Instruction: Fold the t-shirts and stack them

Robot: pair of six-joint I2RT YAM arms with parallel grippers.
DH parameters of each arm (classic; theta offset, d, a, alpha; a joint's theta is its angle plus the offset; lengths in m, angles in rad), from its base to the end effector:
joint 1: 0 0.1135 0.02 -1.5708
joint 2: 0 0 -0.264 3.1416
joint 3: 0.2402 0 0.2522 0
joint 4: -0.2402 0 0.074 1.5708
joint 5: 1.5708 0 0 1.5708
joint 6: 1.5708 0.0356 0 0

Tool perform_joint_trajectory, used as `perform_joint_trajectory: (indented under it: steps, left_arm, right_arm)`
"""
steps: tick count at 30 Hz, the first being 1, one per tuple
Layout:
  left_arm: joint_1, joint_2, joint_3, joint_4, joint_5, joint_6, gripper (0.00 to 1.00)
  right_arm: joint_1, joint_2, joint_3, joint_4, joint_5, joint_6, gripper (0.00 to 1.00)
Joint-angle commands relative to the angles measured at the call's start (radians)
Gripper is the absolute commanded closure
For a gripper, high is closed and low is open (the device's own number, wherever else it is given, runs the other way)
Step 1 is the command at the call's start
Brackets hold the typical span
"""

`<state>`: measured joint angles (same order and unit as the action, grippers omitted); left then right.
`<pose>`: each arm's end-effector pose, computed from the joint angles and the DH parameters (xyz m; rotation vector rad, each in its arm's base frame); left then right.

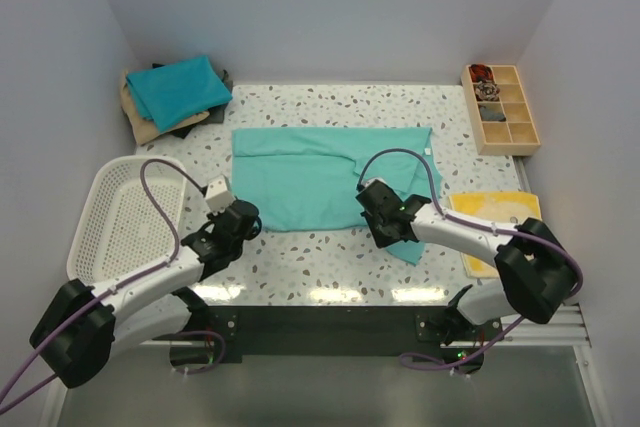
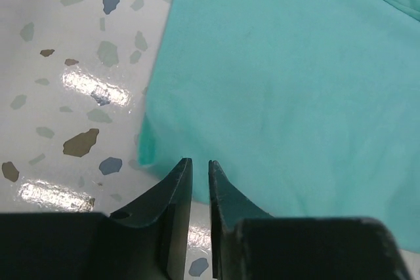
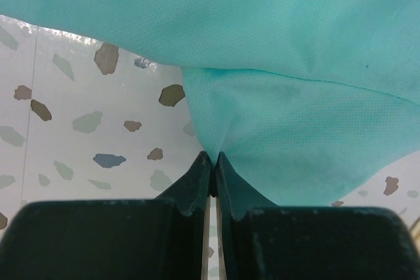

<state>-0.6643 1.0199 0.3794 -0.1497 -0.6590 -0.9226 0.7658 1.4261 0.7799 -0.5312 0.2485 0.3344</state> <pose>0.1598 -0.0975 0.1676 -0.5764 2.0915 -0.1147 0.1900 0.1706 0.1749 -0.5082 2.6311 -0.0061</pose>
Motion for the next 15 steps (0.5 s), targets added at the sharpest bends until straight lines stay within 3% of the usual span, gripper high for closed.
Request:
perform_joint_trajectory:
  steps: [1, 4, 8, 10, 12, 13, 15]
  left_arm:
    - [-0.004, -0.038, 0.048, -0.034, -0.033, 0.039, 0.86]
    - [-0.003, -0.038, 0.067, -0.051, -0.031, 0.048, 0.99]
    - [-0.003, -0.035, 0.069, -0.054, -0.025, 0.059, 0.98]
    - [-0.003, -0.03, 0.065, -0.066, -0.022, 0.054, 0.81]
    - [-0.003, -0.027, 0.056, -0.07, -0.008, 0.039, 0.72]
    - [-0.003, -0.027, 0.038, -0.068, -0.005, 0.028, 0.59]
    - [-0.001, -0.023, 0.02, -0.064, -0.005, -0.004, 0.52]
  right_arm:
    - [0.004, -0.044, 0.025, -0.001, 0.029, -0.001, 1.0]
    - [0.004, -0.065, 0.038, -0.01, 0.035, -0.002, 1.0]
    - [0.004, -0.082, 0.059, -0.03, 0.041, -0.012, 1.0]
    - [0.004, -0.084, 0.062, -0.036, 0.043, -0.012, 1.0]
    - [0.004, -0.079, 0.062, -0.035, 0.038, -0.014, 1.0]
    - [0.004, -0.072, 0.062, -0.035, 0.038, -0.014, 1.0]
    - [0.006, -0.067, 0.059, -0.03, 0.035, -0.011, 1.0]
